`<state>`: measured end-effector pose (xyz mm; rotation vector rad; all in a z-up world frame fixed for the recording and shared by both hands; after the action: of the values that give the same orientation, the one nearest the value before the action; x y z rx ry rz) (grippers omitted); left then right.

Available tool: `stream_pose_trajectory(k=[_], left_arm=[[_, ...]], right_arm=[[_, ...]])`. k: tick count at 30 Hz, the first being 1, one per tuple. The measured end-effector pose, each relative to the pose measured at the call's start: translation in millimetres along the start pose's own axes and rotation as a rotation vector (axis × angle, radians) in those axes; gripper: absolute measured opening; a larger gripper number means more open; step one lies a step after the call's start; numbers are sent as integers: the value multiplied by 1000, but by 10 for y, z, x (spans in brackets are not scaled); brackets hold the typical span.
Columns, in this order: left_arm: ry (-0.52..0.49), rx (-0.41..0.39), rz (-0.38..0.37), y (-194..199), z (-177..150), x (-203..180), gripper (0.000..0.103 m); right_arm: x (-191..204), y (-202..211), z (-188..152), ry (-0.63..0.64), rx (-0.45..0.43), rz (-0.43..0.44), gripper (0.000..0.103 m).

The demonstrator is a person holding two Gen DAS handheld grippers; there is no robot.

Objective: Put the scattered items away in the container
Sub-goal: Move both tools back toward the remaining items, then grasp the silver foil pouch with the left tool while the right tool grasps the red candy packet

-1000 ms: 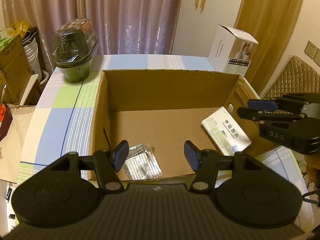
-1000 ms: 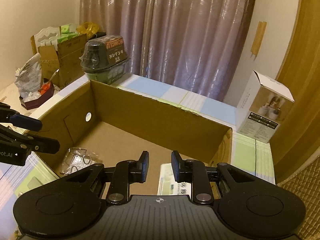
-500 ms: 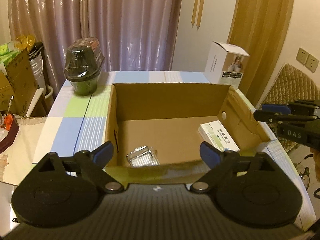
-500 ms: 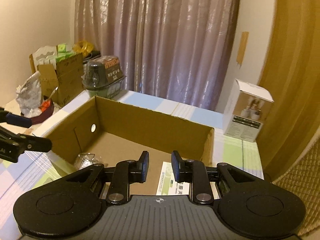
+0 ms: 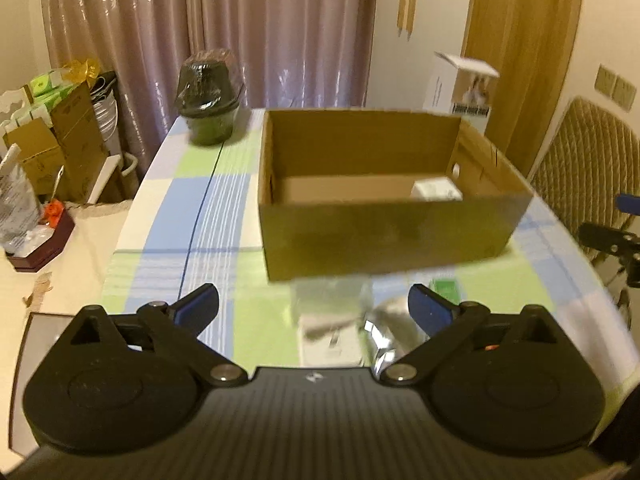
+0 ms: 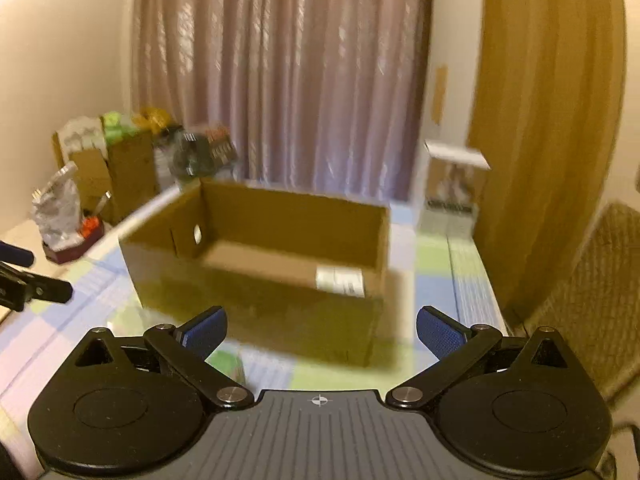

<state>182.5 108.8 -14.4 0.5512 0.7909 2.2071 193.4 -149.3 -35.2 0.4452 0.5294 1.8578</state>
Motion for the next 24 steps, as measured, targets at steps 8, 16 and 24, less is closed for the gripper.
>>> stream_pose_trajectory(k=[8,16,24], left_arm=[[12,71,12,43,-420,-1,99],[-41,121,-78,33,-590,-246,99],[-129,172,-159,-124,-735,-566,86]], right_arm=[[119,-51,-493,2,195,54,103],[255,-149,-708,42,265,92,103],[283,-280,-812,49,298,109,103]])
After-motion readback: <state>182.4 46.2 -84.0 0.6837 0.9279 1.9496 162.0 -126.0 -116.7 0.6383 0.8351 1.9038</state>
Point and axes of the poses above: each gripper's, at about its wrist camera, not at the fingertips, and y roughly against the way its jaws point, x to its left, z to its top, the point moved 7 cm from there along -y, roughly the way its jaws point, and after that the axes turned 6 degrees about z, right-handed, at the moved point
